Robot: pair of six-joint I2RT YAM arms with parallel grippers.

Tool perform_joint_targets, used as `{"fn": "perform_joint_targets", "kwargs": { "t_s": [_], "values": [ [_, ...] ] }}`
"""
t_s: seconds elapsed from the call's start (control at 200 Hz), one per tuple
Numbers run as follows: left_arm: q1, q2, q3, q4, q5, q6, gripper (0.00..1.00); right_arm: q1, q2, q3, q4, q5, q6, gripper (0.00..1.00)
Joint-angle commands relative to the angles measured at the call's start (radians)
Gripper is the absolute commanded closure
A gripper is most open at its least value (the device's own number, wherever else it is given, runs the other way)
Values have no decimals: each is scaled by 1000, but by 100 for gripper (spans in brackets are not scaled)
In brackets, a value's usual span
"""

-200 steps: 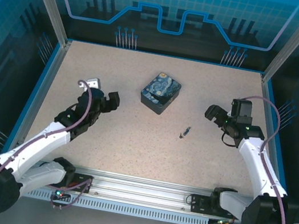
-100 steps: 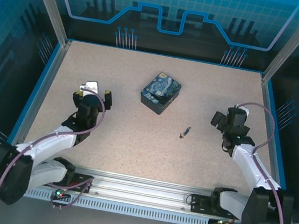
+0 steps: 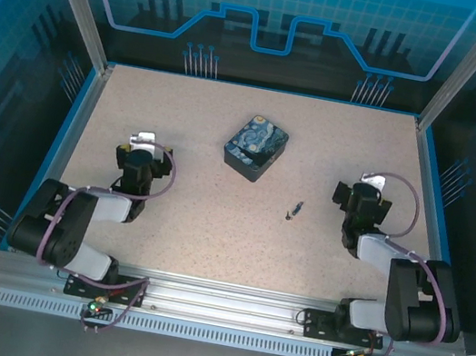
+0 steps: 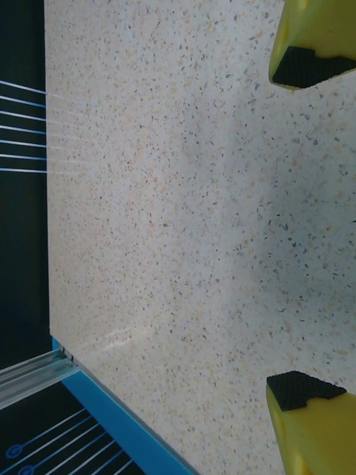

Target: Unlock the padlock with the key

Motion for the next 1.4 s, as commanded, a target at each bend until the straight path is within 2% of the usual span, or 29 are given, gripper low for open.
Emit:
{"fn": "perform_joint_targets", "kwargs": {
  "t_s": [0.0, 0.04, 0.09, 0.12, 0.3, 0.465, 0.535, 0.58, 0.62, 0.81, 1.226, 1.396],
  "values": [
    [58, 53, 6, 99, 186, -31, 1, -35, 25, -8, 173, -110, -46, 0],
    [78, 90, 3, 150, 234, -27, 1, -35, 38, 3, 178, -140, -66, 0],
    [88, 74, 26, 71, 264, -38, 1, -33, 55, 19, 170, -191, -91, 0],
    [95, 81, 22, 99, 279, -38, 1, -27, 67, 30, 165, -216, -112, 0],
    [103, 81, 22, 98, 298, -42, 1, -21, 113, 71, 143, -291, -153, 0],
    [103, 80, 20, 99, 299, -41, 1, -15, 113, 43, 186, -288, -159, 0],
    [103, 80, 18, 104, 302, -37, 1, 18, 160, -19, 367, -199, -176, 0],
    [103, 80, 12, 111, 306, -37, 1, 39, 143, 13, 267, -176, -175, 0],
    [103, 80, 8, 118, 310, -35, 1, 38, 153, -7, 328, -175, -185, 0],
    [111, 81, 27, 85, 329, -40, 1, 0, 146, 10, 276, -260, -167, 0],
    [111, 82, 28, 85, 330, -40, 1, 14, 149, 12, 281, -239, -177, 0],
    [112, 82, 29, 81, 330, -42, 1, -5, 147, 15, 269, -282, -171, 0]
  ]
}}
